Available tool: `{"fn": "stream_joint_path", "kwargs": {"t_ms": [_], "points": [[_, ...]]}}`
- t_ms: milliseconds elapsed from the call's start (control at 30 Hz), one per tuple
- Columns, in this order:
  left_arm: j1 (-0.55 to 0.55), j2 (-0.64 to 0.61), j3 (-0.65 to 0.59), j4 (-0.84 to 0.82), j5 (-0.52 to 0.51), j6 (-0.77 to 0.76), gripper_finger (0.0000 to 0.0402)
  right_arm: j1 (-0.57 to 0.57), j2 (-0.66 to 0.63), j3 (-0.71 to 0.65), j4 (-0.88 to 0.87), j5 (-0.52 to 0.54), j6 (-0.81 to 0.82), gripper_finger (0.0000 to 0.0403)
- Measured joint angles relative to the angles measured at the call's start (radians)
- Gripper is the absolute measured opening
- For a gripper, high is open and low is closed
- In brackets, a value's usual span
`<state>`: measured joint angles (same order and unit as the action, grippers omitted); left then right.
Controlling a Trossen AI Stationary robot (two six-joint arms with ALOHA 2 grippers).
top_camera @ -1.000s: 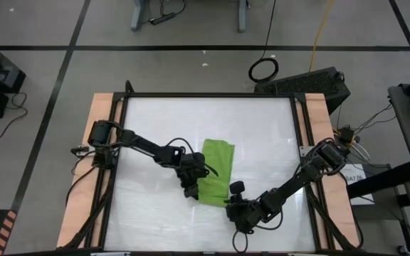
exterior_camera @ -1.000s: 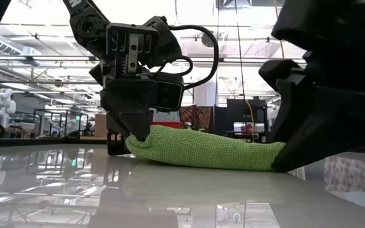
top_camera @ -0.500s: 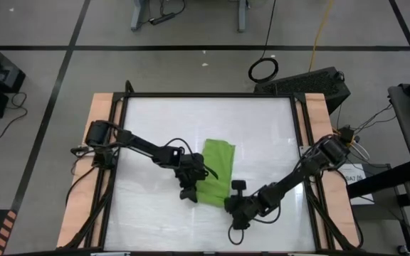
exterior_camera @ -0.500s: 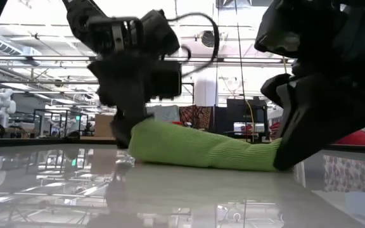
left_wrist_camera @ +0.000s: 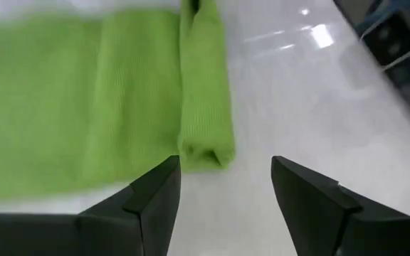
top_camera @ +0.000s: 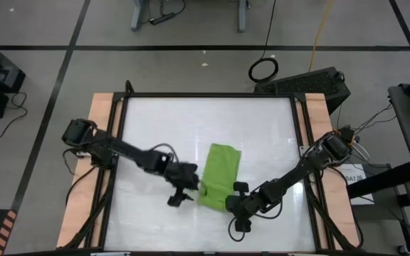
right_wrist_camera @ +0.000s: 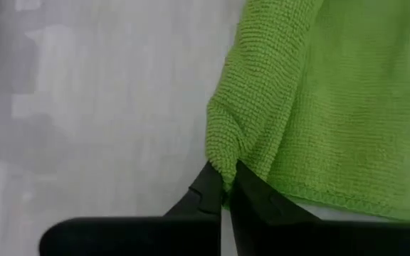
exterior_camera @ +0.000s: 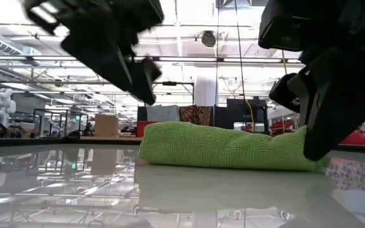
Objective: Roll towel into tight, uniform cylinder
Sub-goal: Roll the green towel
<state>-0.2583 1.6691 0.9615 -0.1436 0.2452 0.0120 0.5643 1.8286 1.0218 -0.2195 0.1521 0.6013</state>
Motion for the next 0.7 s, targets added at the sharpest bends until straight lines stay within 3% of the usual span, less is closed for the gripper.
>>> {"fn": "stream_joint_path", "kwargs": {"t_ms": [100, 200, 467, 700], "points": [[-0.088, 0.005, 0.001, 0.042, -0.167, 0.147, 0.0224, -0.009, 0.0, 0.0, 0.01, -0.032, 0.013, 0.0001], [-0.138, 0.039, 0.003, 0.124, -0.248, 0.238, 0.0224, -0.016, 0.0, 0.0, 0.015, -0.045, 0.025, 0.0], [-0.146, 0.151, 0.002, 0.16, -0.262, 0.265, 0.0224, -0.031, -0.001, 0.0, 0.022, -0.081, 0.035, 0.0], [-0.136, 0.179, 0.002, 0.181, -0.293, 0.257, 0.0224, -0.031, -0.002, 0.0, 0.022, -0.081, 0.046, 0.0]]}}
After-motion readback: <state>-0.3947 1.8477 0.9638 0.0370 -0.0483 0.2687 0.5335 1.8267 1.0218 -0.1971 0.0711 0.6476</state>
